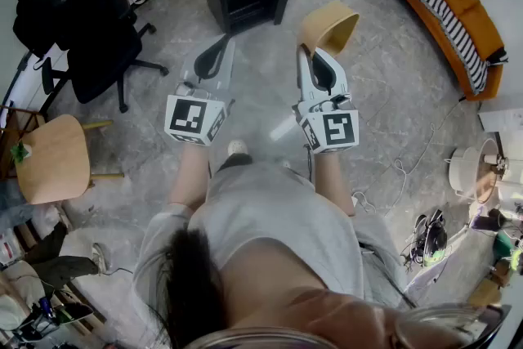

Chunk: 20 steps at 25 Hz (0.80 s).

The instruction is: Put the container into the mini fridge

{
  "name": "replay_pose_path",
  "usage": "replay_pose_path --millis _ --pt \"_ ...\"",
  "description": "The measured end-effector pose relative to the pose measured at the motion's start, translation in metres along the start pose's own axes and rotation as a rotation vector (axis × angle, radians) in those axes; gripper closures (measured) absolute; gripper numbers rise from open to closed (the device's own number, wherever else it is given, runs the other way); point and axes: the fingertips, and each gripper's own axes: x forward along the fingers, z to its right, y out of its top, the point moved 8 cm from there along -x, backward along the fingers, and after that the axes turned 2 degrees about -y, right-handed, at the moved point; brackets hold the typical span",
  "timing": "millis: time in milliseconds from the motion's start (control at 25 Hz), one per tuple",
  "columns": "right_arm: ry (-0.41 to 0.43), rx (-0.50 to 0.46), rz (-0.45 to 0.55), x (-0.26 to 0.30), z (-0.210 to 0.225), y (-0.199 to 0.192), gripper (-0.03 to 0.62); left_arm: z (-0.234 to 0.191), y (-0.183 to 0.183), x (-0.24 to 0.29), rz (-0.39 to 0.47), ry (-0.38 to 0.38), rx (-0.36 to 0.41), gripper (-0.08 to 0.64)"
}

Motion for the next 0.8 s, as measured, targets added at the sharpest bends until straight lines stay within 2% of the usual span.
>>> replay_pose_path --millis 440,800 --pt "-0.014 -0.001 0.007 0.010 -0.002 0.001 0.583 -0.011 0.002 0.005 0.009 -0.017 0.004 0.558" --pt "-0.040 0.024 0.008 0.046 -0.009 -0.007 0.583 -0.049 -0.002 0.019 0.017 -0.053 0.001 0.558"
